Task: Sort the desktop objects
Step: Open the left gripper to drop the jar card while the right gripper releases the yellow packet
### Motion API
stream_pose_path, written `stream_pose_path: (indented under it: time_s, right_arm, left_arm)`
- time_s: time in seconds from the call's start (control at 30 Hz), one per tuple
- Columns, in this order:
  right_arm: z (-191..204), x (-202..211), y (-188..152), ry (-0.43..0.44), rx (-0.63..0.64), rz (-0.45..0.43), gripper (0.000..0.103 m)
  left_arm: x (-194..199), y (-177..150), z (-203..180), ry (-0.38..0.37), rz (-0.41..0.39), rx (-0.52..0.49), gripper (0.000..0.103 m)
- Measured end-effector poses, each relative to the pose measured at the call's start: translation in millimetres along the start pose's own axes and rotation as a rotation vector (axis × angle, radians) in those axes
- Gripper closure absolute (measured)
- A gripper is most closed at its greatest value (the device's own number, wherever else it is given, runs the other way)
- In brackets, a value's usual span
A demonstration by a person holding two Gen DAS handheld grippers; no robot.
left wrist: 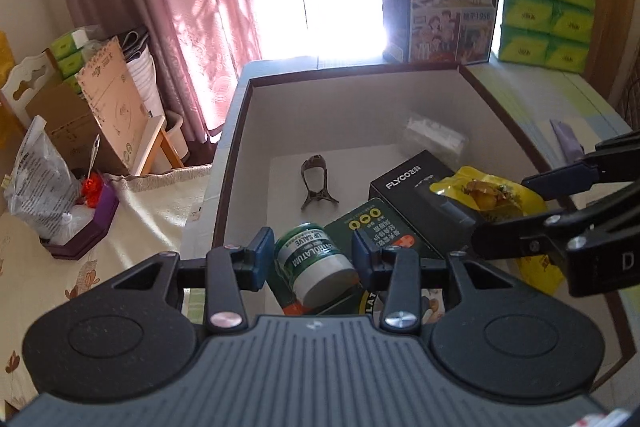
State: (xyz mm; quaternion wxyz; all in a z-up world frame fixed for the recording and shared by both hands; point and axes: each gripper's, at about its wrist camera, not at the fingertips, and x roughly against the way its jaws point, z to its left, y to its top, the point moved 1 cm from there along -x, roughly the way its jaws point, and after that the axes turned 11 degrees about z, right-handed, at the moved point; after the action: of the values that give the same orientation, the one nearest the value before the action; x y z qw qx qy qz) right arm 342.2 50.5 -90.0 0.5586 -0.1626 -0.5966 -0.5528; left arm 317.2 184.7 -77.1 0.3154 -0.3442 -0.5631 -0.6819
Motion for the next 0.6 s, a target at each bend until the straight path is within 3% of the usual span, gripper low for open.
stream_pose_path:
  time_s: [0.37,0.43,0.6]
  right_arm:
    - [0,-15,8,-0.051,-0.006,0.009,0.041]
    - [0,-16,9,-0.056,-0.007,0.009,0.041]
    - [3,-20,11,-0.065,0.004,0.015,0.041]
  left_arm:
    - [-20,17,6,-0.046,0.021,-0.025,0.065]
    - [-20,19,6,-0.047,0.016,-0.027,0.056]
    - [-15,22,8,-0.055,-0.002,-0.027,0.054]
